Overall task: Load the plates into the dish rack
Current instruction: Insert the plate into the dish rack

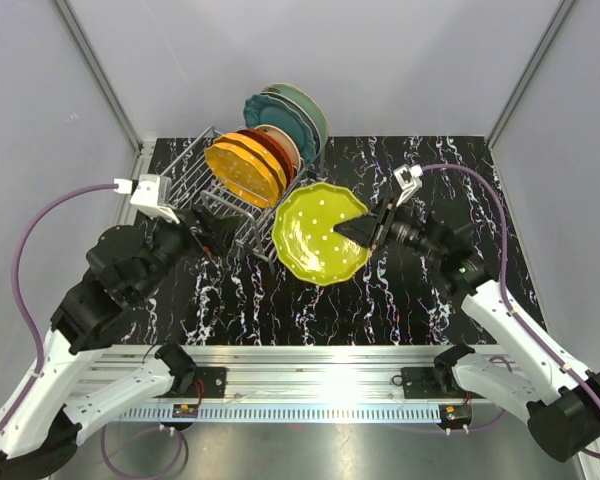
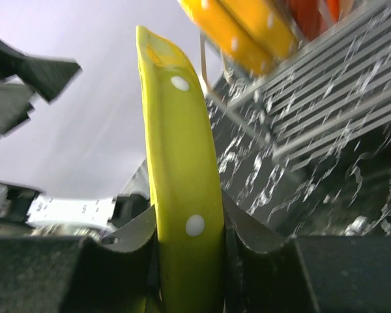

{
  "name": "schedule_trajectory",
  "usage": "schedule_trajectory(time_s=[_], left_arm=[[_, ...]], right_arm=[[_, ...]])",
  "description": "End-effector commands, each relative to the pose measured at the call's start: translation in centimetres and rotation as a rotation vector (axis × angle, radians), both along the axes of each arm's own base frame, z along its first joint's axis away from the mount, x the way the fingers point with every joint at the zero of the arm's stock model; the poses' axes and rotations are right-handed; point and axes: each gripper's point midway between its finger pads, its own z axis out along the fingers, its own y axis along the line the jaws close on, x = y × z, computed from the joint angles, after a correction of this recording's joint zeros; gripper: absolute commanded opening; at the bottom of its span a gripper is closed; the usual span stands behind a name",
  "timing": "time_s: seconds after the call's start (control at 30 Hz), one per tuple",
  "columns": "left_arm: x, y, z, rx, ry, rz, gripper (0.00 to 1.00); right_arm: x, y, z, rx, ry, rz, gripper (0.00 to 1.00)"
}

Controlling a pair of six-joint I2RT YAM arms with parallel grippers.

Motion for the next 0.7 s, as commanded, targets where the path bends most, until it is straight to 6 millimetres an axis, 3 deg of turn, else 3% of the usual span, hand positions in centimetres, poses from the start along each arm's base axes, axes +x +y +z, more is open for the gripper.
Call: schedule_trajectory(time_s=[0.0, 0.27, 0.5, 0.67], left_arm=[[1.1, 1.6, 0.2, 0.099, -0.028, 0.084, 0.99], [2.8, 0.4, 0.8, 0.183, -0.048, 0.07, 0.99], [3.1, -1.1, 2.4, 0.164, -0.094, 0.011, 0.99], [3.6, -1.2, 1.3, 0.211, -0.076, 0.01, 0.99]], right_arm=[[1.6, -0.5, 7.9, 0.061, -0.26, -0.094, 0.0], [2.8, 0.6, 12.7, -0.003, -0.46, -0.142, 0.0], [2.9, 3.6, 13.5, -0.028, -0.493, -0.123, 0.0], [2.0, 6.1, 14.1, -0.029, -0.52, -0.093, 0.0]])
